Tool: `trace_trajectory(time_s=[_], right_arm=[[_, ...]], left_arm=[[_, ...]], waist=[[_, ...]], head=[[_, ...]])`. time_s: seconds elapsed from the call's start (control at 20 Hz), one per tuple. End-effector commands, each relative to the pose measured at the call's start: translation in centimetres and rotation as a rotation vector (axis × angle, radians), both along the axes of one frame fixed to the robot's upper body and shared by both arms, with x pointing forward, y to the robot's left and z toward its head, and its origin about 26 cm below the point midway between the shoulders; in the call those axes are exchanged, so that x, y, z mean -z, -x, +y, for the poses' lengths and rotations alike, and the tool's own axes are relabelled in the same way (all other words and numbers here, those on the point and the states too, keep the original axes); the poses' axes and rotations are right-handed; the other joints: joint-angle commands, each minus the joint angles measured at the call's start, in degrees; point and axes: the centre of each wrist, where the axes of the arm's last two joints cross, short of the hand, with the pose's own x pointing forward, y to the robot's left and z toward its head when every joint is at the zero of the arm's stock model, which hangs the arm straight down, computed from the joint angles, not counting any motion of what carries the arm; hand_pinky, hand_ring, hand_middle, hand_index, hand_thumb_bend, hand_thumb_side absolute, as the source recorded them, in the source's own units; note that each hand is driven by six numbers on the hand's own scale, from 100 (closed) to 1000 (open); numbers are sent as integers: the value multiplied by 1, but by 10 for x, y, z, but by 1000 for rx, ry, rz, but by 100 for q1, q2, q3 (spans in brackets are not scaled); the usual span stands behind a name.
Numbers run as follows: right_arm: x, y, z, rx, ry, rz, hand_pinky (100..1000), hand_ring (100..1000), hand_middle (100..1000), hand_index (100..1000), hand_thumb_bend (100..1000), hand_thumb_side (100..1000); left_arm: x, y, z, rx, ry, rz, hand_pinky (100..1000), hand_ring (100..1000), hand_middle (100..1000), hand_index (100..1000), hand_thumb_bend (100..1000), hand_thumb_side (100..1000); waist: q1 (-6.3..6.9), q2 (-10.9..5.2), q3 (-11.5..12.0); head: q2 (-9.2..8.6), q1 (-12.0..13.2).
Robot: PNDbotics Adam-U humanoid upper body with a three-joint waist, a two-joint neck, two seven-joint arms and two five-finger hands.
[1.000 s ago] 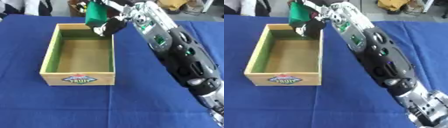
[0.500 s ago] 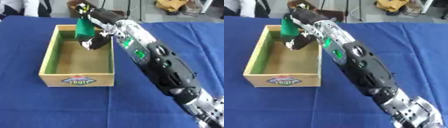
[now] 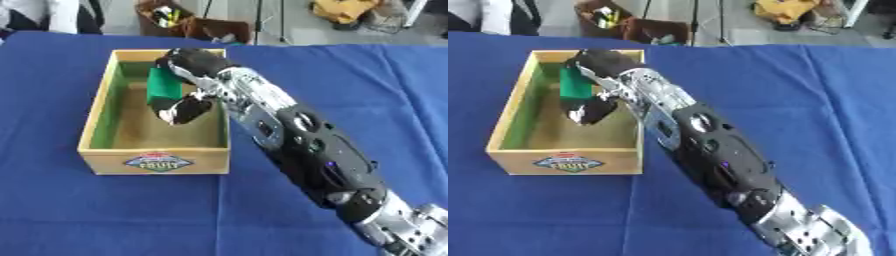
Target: Pick up objects on the table and place them in the box.
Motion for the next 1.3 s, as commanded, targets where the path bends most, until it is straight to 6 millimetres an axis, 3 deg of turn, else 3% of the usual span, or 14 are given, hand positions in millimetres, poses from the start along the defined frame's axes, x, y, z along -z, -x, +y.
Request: trace_trajectory(time_s=[0.05, 0.4, 0.45, 0.5, 0.55, 0.6, 0.65, 0.75, 1.0, 1.15, 1.3], right_arm=[[-8, 1, 3, -16, 25, -18, 777, 761, 497, 656, 100, 401], [-1, -3, 3, -19, 128, 43, 831, 829, 603, 733, 100, 449], [-1, -3, 3, -20, 138, 45, 841, 847, 672, 775, 100, 510], [-2, -3, 3, -21, 147, 46, 841, 847, 672, 775, 100, 510], [-2, -3, 2, -23, 155, 48, 868, 897, 780, 851, 100, 615], [-3, -3, 2, -25, 161, 48, 878, 914, 813, 873, 127, 694], [-4, -3, 1, -24, 160, 44, 888, 933, 846, 894, 275, 761], [-8, -3, -2, -11, 150, 27, 895, 938, 841, 886, 358, 807], [-22, 1, -10, 12, 102, -40, 897, 942, 857, 908, 452, 853], [-32, 4, -16, 18, 72, -69, 907, 955, 871, 941, 613, 939], [-39, 5, -22, 32, 45, -83, 908, 954, 860, 937, 636, 940]], left_arm=[[-9, 3, -1, 8, -10, -36, 582, 706, 845, 876, 100, 973], [-9, 3, -1, 10, -7, -39, 581, 703, 846, 877, 100, 971], [-9, 3, -1, 10, -7, -38, 581, 702, 846, 877, 100, 971], [-9, 3, -1, 10, -6, -38, 581, 702, 846, 877, 100, 971], [-10, 3, -2, 11, -6, -39, 581, 702, 846, 878, 100, 970], [-10, 3, -2, 11, -6, -38, 581, 702, 846, 878, 100, 967], [-10, 3, -2, 11, -6, -38, 581, 702, 847, 878, 100, 969], [-10, 3, -2, 11, -7, -38, 581, 701, 846, 878, 100, 968], [-9, 3, -1, 8, -8, -33, 581, 701, 845, 878, 100, 967], [-9, 3, -1, 7, -8, -31, 581, 701, 845, 879, 100, 966], [-8, 3, 0, 6, -8, -30, 581, 701, 845, 880, 100, 966]], waist=[[26, -111, 20], [13, -86, 49], [13, -85, 47], [14, -83, 44], [15, -84, 37], [17, -85, 30], [19, -87, 19], [24, -93, 2], [37, -122, -46], [46, -142, -81], [57, -159, -100]], head=[[-66, -17], [-99, -46], [-101, -44], [-102, -44], [-105, -49], [-111, -50], [-112, -49], [-109, -45], [-88, -25], [-77, -3], [-74, 11]])
